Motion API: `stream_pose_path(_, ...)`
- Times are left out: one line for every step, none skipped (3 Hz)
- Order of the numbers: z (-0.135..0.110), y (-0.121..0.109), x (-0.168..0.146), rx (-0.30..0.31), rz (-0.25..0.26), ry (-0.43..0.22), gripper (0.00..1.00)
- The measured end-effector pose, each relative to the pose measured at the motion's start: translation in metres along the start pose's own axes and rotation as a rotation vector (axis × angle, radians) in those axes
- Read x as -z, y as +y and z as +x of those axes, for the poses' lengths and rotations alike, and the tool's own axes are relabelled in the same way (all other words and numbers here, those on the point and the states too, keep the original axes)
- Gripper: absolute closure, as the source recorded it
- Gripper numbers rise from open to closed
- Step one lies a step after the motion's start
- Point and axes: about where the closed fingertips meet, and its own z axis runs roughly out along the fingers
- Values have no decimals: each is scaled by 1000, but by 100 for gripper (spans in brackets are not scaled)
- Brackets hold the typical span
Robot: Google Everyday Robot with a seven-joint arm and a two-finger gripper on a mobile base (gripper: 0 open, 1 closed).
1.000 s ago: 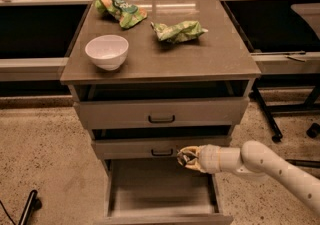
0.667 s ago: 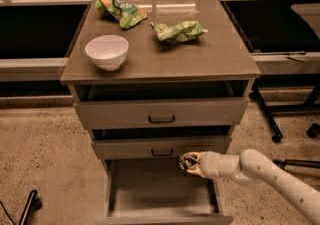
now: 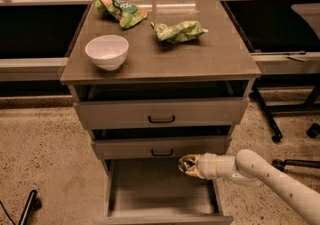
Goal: Place rxbar chocolate into bottom drawer
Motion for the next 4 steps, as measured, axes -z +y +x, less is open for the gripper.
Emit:
stream_pose_path(79,2,-7,-20,-3,78,100)
stream_pose_path(150,17,-16,-40,-35,101,76)
stream_pose_path(169,38,-33,-56,-76,80,53)
stream_pose_path(170,39,-35,-59,-77,78,30)
